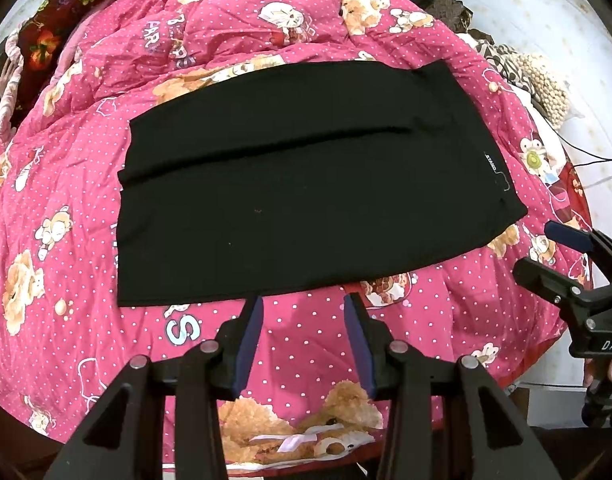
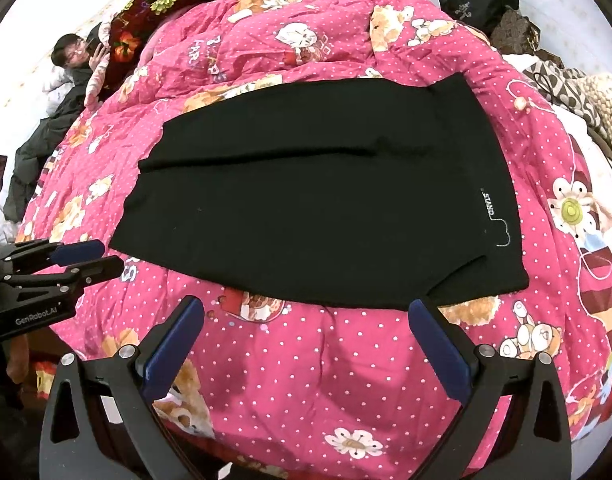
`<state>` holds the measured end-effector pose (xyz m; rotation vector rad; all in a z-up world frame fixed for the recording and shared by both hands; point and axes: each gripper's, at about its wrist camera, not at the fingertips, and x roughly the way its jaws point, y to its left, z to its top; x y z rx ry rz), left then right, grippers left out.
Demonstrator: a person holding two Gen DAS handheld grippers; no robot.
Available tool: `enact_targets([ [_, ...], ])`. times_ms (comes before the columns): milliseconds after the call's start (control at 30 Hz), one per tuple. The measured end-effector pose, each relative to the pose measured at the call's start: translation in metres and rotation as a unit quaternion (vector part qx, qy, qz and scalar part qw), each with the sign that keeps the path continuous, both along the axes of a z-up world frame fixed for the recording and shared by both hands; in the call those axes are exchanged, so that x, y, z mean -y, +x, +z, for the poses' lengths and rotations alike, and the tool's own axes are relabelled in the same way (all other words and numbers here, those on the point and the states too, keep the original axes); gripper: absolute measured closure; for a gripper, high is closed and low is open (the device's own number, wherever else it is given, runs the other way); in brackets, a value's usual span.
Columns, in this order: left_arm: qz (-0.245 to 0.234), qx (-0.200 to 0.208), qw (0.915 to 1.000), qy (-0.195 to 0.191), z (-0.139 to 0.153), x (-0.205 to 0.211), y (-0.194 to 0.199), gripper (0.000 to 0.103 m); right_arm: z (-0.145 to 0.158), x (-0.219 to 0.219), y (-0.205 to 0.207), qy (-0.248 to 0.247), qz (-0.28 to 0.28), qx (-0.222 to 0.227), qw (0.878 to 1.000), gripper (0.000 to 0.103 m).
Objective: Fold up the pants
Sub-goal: 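Move both grippers toward the edge of the black garment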
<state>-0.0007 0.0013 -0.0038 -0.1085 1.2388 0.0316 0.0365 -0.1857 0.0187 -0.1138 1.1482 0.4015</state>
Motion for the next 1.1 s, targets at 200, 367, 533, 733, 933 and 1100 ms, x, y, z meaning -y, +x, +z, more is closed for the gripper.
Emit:
enact_targets([
  [200,-0.002,-0.004,1.0,0.001,-0.001,0.0,0.002,0.058,-0.002,0.0,-0.002,0.0,-0.002,-0.002,1.0,0.001],
  [367,-0.007,-0.008,0.9999,0.001,-0.003,0.001,0.005,0.058,-0.003,0.001,-0.004,-0.001,-0.007,-0.005,1.0,0.001],
  [533,-0.012,-0.013,0.9998,0.004,-0.006,0.002,0.008,0.058,-0.004,0.002,-0.002,-0.002,-0.011,-0.008,1.0,0.001],
  [733,-0.015,-0.018,0.9997,0.003,-0.007,0.001,0.013,0.058,-0.005,0.004,0.003,0.001,-0.015,-0.012,1.0,0.001],
  [933,-0.013,-0.024,0.9996,0.002,-0.011,0.0,0.017,0.058,-0.007,0.004,0.009,0.001,-0.012,-0.017,1.0,0.001],
  [1100,-0.012,-0.03,0.9995,-0.001,-0.015,-0.003,0.021,0.058,-0.011,0.002,0.014,0.0,-0.009,-0.021,1.0,0.001],
])
